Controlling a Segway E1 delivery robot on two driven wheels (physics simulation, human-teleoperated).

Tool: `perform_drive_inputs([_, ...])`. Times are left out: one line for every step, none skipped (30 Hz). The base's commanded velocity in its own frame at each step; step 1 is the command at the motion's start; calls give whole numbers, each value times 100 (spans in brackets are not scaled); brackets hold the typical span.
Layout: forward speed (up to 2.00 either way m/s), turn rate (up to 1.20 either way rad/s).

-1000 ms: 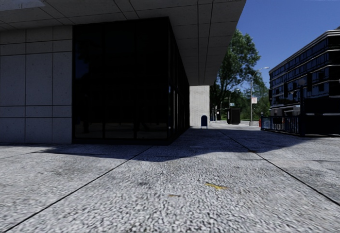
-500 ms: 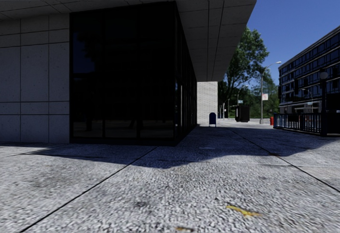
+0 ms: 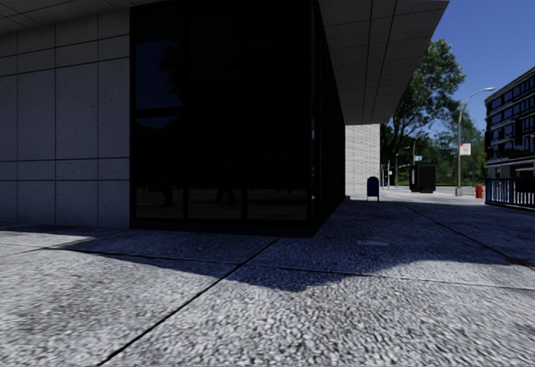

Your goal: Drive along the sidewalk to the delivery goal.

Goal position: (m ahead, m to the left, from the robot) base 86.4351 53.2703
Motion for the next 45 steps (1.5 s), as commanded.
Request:
perform_drive_inputs([142,52])
perform_drive_inputs([142,52])
perform_drive_inputs([142,52])
perform_drive_inputs([142,53])
perform_drive_inputs([142,53])
perform_drive_inputs([142,53])
perform_drive_inputs([141,53])
perform_drive_inputs([141,53])
perform_drive_inputs([141,53])
perform_drive_inputs([141,53])
perform_drive_inputs([141,53])
perform_drive_inputs([141,53])
perform_drive_inputs([141,53])
perform_drive_inputs([141,53])
perform_drive_inputs([141,53])
perform_drive_inputs([141,53])
perform_drive_inputs([141,53])
perform_drive_inputs([141,53])
perform_drive_inputs([141,53])
perform_drive_inputs([141,53])
perform_drive_inputs([141,53])
perform_drive_inputs([141,53])
perform_drive_inputs([141,53])
perform_drive_inputs([141,53])
perform_drive_inputs([141,53])
perform_drive_inputs([141,53])
perform_drive_inputs([141,53])
perform_drive_inputs([141,53])
perform_drive_inputs([141,53])
perform_drive_inputs([141,53])
perform_drive_inputs([141,53])
perform_drive_inputs([141,53])
perform_drive_inputs([141,53])
perform_drive_inputs([141,53])
perform_drive_inputs([141,53])
perform_drive_inputs([141,53])
perform_drive_inputs([141,53])
perform_drive_inputs([141,53])
perform_drive_inputs([141,53])
perform_drive_inputs([141,53])
perform_drive_inputs([141,53])
perform_drive_inputs([141,53])
perform_drive_inputs([141,53])
perform_drive_inputs([141,53])
perform_drive_inputs([141,53])
